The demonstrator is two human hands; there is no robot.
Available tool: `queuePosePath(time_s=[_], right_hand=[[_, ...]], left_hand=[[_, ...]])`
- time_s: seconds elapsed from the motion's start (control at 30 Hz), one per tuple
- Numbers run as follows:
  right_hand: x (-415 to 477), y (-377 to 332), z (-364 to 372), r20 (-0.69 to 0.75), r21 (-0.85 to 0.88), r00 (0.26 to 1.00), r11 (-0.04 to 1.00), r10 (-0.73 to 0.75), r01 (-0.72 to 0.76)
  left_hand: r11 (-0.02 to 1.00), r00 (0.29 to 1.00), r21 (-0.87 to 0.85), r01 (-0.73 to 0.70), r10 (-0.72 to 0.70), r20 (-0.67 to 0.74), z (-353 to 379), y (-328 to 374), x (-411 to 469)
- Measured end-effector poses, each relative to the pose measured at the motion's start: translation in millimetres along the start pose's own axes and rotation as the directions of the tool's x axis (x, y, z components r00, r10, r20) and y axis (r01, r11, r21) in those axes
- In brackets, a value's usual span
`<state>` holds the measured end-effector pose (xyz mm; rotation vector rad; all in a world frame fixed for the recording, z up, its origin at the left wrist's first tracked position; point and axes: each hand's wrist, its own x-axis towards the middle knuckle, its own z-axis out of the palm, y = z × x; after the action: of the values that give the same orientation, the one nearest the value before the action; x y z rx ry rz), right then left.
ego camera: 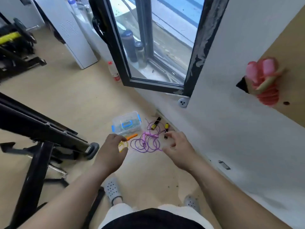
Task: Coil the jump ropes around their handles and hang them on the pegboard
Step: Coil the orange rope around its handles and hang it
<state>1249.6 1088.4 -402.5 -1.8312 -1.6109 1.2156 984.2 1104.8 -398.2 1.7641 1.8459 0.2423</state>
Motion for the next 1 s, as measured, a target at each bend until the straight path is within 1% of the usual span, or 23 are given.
queuePosePath(time_s=[0.1,0.17,0.27,0.4,0.53,0.63,0.73,0.8,0.87,1.0], right_hand=[[43.8,-22.0,65.0,0.013,-0.011,0.998,0.998,0.057,-0.057],[66.3,-37.9,107.4,0.037,-0.025,0.988,0.989,0.149,-0.148],[100.3,-55.3,158.7,0.112,-0.047,0.957,0.963,0.267,-0.264],[162.9,-41.8,218.8,0.207,-0.168,0.936,0.953,0.284,-0.252],[240.4,7.4,279.1,0.265,-0.257,0.916,0.938,0.301,-0.234],[300.0,63.4,334.4,0.31,-0.301,0.898,0.928,0.313,-0.22],[355.9,124.3,391.9,0.338,-0.404,0.882,0.897,0.328,-0.179],[390.7,163.6,426.7,0.348,-0.443,0.874,0.881,0.341,-0.167],[422.6,200.4,456.3,0.349,-0.49,0.872,0.86,0.343,-0.142],[481.6,263.4,507.3,0.367,-0.611,0.871,0.79,0.325,-0.037]], left_hand=[[0.998,0.996,-0.004,0.06,-0.06,0.067,-20.6,-69.8,30.9],[0.996,0.989,-0.009,0.09,-0.089,0.118,-34.8,-113.3,52.2],[0.993,0.981,0.015,0.114,-0.115,0.157,-46.4,-168.0,88.7],[0.987,0.966,0.036,0.159,-0.163,0.201,-28.8,-228.1,139.1],[0.977,0.952,0.077,0.198,-0.21,0.221,31.4,-293.0,190.7],[0.966,0.935,0.14,0.22,-0.249,0.253,97.2,-348.4,233.7],[0.954,0.91,0.205,0.221,-0.277,0.31,166.7,-407.8,276.9],[0.947,0.888,0.266,0.178,-0.271,0.371,210.5,-444.6,302.0],[0.937,0.859,0.335,0.097,-0.249,0.448,251.2,-475.4,324.8],[0.892,0.767,0.45,-0.053,-0.252,0.59,323.3,-519.5,368.7]])
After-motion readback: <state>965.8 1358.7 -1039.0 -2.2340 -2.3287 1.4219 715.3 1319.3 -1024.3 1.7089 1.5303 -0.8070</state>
